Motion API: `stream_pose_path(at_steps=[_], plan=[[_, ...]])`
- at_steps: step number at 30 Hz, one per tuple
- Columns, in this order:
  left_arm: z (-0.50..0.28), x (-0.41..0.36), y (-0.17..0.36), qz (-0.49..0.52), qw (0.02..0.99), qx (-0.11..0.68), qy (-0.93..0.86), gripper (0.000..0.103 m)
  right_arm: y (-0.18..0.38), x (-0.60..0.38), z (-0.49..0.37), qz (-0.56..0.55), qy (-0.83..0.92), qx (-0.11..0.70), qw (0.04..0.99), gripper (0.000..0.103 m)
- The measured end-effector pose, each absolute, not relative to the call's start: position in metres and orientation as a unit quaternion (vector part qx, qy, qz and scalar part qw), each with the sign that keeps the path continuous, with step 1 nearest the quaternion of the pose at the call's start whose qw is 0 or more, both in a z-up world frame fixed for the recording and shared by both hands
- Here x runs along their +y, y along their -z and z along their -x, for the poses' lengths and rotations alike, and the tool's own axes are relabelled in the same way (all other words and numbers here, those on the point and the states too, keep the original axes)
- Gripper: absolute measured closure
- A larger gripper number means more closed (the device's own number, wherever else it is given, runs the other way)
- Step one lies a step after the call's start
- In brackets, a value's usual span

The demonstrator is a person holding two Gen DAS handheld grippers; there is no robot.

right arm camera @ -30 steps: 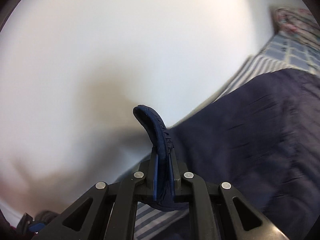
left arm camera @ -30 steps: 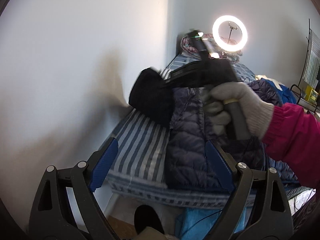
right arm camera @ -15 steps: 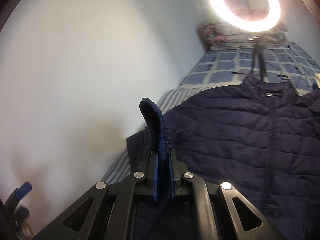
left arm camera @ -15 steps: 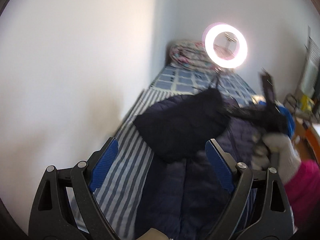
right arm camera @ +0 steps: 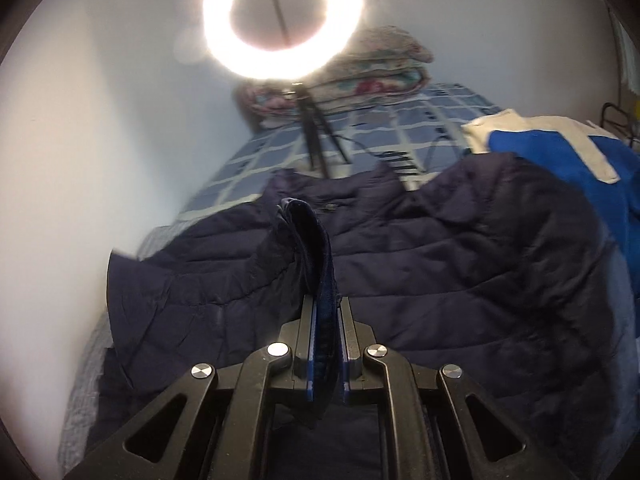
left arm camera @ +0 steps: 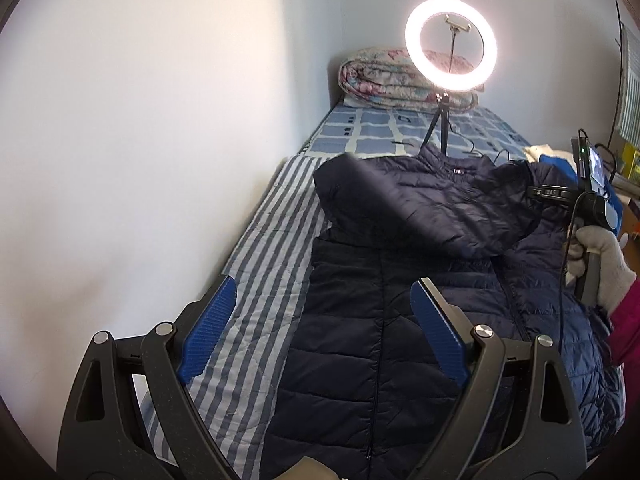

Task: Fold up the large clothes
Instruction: 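Lift the sleeve with the right tool and fold it across the jacket body, then open the right tool on the jacket body and withdraw it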

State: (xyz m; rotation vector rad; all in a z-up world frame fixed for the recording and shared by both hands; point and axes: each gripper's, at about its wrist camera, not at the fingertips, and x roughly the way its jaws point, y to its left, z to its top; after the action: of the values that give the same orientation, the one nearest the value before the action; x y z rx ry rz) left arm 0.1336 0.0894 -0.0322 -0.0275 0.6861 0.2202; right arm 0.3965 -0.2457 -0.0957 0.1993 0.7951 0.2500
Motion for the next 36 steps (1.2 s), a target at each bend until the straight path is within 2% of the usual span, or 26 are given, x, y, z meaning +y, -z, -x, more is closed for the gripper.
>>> stream_pose_path(at_steps=[15, 17, 18, 19, 27, 36], plan=[[-0.151, 0.052, 0.030, -0.024, 0.942, 0.324, -0.084, 0.012, 0.152, -0.284, -0.424, -0.051, -0.029, 0.449, 0.892, 0.094], [-0.151, 0.052, 0.028, -0.019, 0.943, 0.321, -0.084, 0.012, 0.152, -0.284, -0.421, -0.055, -0.035, 0.449, 0.891, 0.084], [-0.151, 0.051, 0.027, -0.018, 0.944, 0.319, -0.084, 0.012, 0.151, -0.283, -0.419, -0.049, -0.033, 0.447, 0.892, 0.070], [-0.151, 0.051, 0.026, -0.017, 0.945, 0.317, -0.083, 0.012, 0.148, -0.281, -0.416, -0.041, -0.033, 0.443, 0.895, 0.065], [-0.145, 0.036, 0.014, -0.019, 0.953, 0.296, -0.064, 0.012, 0.087, -0.280, -0.368, -0.038, -0.070, 0.396, 0.915, 0.053], [-0.129, 0.002, 0.000, -0.013, 0.962, 0.274, 0.010, 0.012, 0.004, -0.297, -0.268, -0.024, -0.083, 0.340, 0.937, 0.042]])
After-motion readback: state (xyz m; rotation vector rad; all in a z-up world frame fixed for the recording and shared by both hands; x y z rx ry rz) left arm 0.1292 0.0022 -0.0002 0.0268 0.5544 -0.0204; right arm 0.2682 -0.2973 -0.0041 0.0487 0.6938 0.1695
